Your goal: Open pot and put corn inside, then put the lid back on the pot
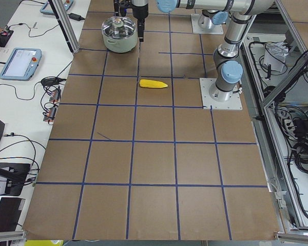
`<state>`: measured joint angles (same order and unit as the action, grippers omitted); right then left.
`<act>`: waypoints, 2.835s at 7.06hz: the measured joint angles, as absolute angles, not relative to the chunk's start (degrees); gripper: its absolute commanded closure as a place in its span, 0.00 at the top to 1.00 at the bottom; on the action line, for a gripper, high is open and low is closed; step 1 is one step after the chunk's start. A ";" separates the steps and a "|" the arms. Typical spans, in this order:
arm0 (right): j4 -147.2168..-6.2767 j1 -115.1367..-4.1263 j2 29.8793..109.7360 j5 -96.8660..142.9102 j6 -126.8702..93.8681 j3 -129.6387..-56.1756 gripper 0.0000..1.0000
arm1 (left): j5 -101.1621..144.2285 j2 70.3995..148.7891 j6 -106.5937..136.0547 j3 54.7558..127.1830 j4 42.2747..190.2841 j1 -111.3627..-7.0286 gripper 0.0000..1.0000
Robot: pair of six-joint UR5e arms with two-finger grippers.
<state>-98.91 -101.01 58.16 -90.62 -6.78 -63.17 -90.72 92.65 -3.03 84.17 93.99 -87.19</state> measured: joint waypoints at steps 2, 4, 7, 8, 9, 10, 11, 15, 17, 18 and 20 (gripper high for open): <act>-99.64 -102.51 56.92 -90.67 -7.79 -63.41 0.81 | -90.80 92.95 -3.03 84.14 93.22 -87.19 1.00; -99.94 -102.64 56.66 -90.57 -7.16 -63.76 0.81 | -90.83 93.53 -2.87 84.19 93.00 -87.19 1.00; -100.02 -102.36 56.61 -90.61 -5.97 -64.23 0.78 | -90.79 94.28 -2.33 84.32 92.67 -87.19 1.00; -100.02 -102.42 56.60 -90.60 -5.94 -64.46 0.78 | -90.79 94.26 -2.34 85.05 92.59 -87.18 1.00; -100.15 -102.43 56.61 -90.56 -5.89 -64.89 0.78 | -90.77 94.33 -2.49 86.92 91.53 -86.89 1.00; -100.63 -102.42 56.65 -90.54 -5.84 -65.50 0.73 | -90.73 94.75 -2.73 90.07 88.84 -85.93 1.00; -101.49 -102.40 56.67 -90.53 -5.81 -66.11 0.59 | -90.72 95.38 -2.82 94.24 85.39 -84.56 1.00; -102.72 -102.31 56.68 -90.64 -5.88 -66.10 0.08 | -90.78 98.99 -3.39 111.77 65.41 -82.64 1.00; -102.68 -102.31 56.70 -90.62 -5.89 -65.95 0.07 | -91.04 102.22 -3.92 116.78 55.92 -82.49 1.00; -102.65 -102.30 56.79 -90.66 -5.91 -65.75 0.08 | -91.10 103.26 -4.82 117.77 54.19 -82.42 1.00; -102.12 -102.23 57.23 -90.77 -5.95 -64.79 0.08 | -91.14 104.99 -7.02 118.94 51.34 -82.36 0.95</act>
<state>-102.12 -102.23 57.23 -90.77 -5.95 -64.79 -91.14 104.99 -7.02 118.94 51.34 -82.36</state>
